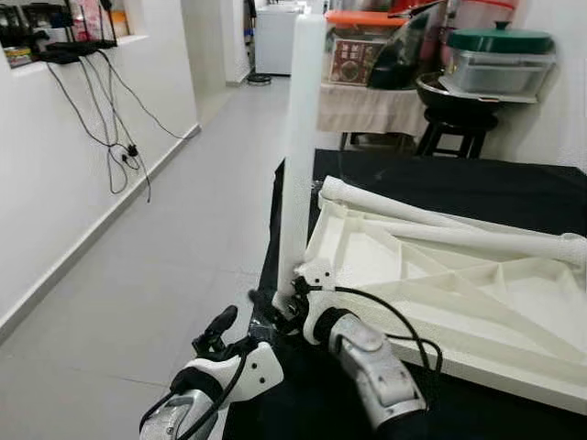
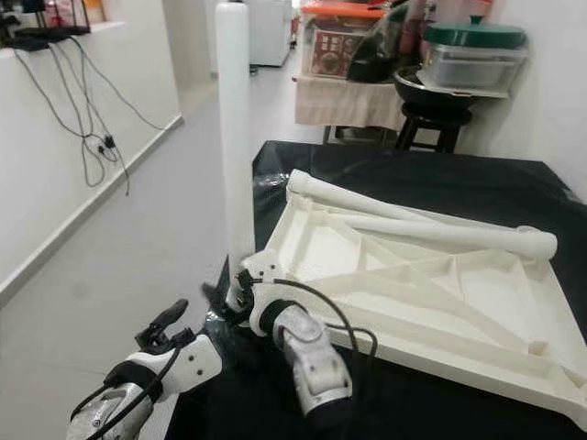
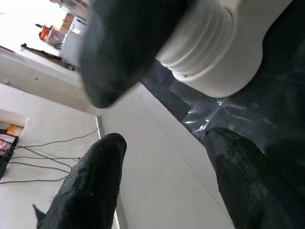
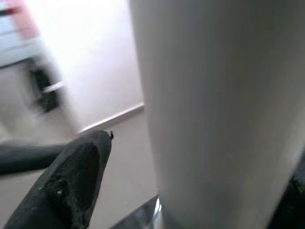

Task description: Building children table

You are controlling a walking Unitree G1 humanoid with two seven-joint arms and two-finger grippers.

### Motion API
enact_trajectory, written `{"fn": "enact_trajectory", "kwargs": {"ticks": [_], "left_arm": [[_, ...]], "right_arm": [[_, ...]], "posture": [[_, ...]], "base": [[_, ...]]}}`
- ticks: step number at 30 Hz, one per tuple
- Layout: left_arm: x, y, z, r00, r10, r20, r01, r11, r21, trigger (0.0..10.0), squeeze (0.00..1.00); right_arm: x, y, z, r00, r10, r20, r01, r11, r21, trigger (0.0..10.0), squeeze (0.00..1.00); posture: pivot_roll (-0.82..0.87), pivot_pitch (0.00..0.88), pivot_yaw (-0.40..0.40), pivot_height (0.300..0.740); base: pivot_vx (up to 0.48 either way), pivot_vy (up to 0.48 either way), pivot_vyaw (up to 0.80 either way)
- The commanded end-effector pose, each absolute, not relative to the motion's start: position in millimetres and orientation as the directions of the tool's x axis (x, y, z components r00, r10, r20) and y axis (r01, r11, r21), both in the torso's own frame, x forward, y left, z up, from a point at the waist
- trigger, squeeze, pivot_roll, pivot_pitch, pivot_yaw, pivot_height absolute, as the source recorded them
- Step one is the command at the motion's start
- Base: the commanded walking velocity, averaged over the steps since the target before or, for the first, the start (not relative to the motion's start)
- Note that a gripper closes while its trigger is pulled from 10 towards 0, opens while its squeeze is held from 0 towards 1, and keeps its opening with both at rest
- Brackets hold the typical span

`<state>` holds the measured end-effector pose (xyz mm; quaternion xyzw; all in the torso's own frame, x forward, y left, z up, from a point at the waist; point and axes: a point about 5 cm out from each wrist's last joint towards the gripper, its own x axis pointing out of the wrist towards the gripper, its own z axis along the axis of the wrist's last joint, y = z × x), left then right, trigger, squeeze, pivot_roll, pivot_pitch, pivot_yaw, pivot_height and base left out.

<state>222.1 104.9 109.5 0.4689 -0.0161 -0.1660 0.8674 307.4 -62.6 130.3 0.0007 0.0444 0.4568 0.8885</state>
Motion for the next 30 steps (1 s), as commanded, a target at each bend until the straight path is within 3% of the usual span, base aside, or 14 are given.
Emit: {"fn": "enact_trajectory", "kwargs": {"ticks": [1,3,7,11,12,13,16,17,21,24,27,28,29,30], "left_arm": [[222.3,105.1,107.2,0.945,-0.294,-0.144,0.28,0.497,0.821,10.0,0.0],[222.3,105.1,107.2,0.945,-0.294,-0.144,0.28,0.497,0.821,10.0,0.0],[223.0,105.3,106.8,0.945,-0.292,-0.146,0.28,0.497,0.821,10.0,0.0],[223.3,105.5,106.9,0.946,-0.291,-0.146,0.28,0.497,0.822,10.0,0.0],[223.4,105.3,107.0,0.946,-0.29,-0.146,0.28,0.496,0.822,10.0,0.0],[223.5,105.1,107.0,0.946,-0.29,-0.147,0.28,0.496,0.822,10.0,0.0],[223.5,105.1,107.0,0.946,-0.29,-0.147,0.28,0.496,0.822,10.0,0.0],[223.4,104.8,107.3,0.946,-0.29,-0.146,0.279,0.496,0.822,10.0,0.0],[223.1,104.3,107.8,0.946,-0.29,-0.146,0.278,0.496,0.823,10.0,0.0],[222.0,102.6,109.7,0.946,-0.291,-0.142,0.276,0.496,0.823,10.0,0.0],[221.9,102.5,109.8,0.946,-0.291,-0.142,0.276,0.496,0.823,10.0,0.0],[221.9,102.6,109.9,0.946,-0.292,-0.142,0.276,0.496,0.823,10.0,0.0],[221.9,102.6,109.9,0.946,-0.292,-0.142,0.276,0.496,0.823,10.0,0.0],[221.6,102.8,110.1,0.946,-0.293,-0.141,0.277,0.496,0.823,10.0,0.0]], "right_arm": [[302.4,-51.0,145.4,0.325,0.945,-0.024,-0.945,0.326,0.035,10.0,0.0],[302.4,-51.0,145.4,0.325,0.945,-0.024,-0.945,0.326,0.035,10.0,0.0],[323.6,-67.2,155.4,0.182,0.982,-0.053,-0.981,0.185,0.05,10.0,0.0],[328.9,-70.3,158.9,0.142,0.988,-0.06,-0.987,0.145,0.065,10.0,0.0],[330.5,-72.2,159.7,0.099,0.993,-0.069,-0.991,0.104,0.086,8.1,0.0],[332.0,-73.7,160.6,0.07,0.995,-0.073,-0.992,0.077,0.098,2.6,0.0],[332.0,-73.7,160.6,0.07,0.995,-0.073,-0.992,0.077,0.098,2.6,0.0],[333.4,-74.9,162.0,0.052,0.996,-0.069,-0.991,0.06,0.116,0.0,0.0],[335.2,-76.6,162.2,0.07,0.995,-0.069,-0.99,0.078,0.117,0.0,0.0],[333.0,-85.3,159.3,0.165,0.985,-0.054,-0.98,0.17,0.108,0.0,0.0],[333.3,-86.2,157.6,0.181,0.982,-0.052,-0.976,0.186,0.109,0.0,0.0],[326.6,-80.9,145.0,0.259,0.96,-0.104,-0.957,0.269,0.104,0.0,0.0],[326.6,-80.9,145.0,0.259,0.96,-0.104,-0.957,0.269,0.104,0.0,0.0],[319.8,-71.7,131.9,0.385,0.91,-0.152,-0.911,0.401,0.096,0.0,0.0]], "posture": [[0.06,0.0,-0.05,0.74],[0.06,0.0,-0.05,0.74],[0.08,0.0,-0.049,0.74],[0.08,0.0,-0.044,0.74],[0.08,0.0,-0.044,0.74],[0.08,0.0,-0.044,0.74],[0.08,0.0,-0.044,0.74],[0.08,0.0,-0.042,0.74],[0.08,0.0,-0.044,0.74],[0.06,0.0,-0.039,0.74],[0.06,0.0,-0.039,0.74],[0.06,0.0,-0.04,0.74],[0.06,0.0,-0.04,0.74],[0.06,0.0,-0.059,0.74]], "base": [[0.0,0.0,0.0],[0.0,0.0,0.0],[0.0,0.0,0.0],[0.0,0.0,0.0],[0.0,0.0,0.0],[0.0,0.0,0.0],[0.0,0.0,0.0],[0.0,0.0,0.0],[0.0,0.0,0.0],[0.0,0.0,0.0],[0.0,0.0,0.0],[0.0,0.0,0.0],[0.0,0.0,0.0],[0.0,0.0,0.0]]}}
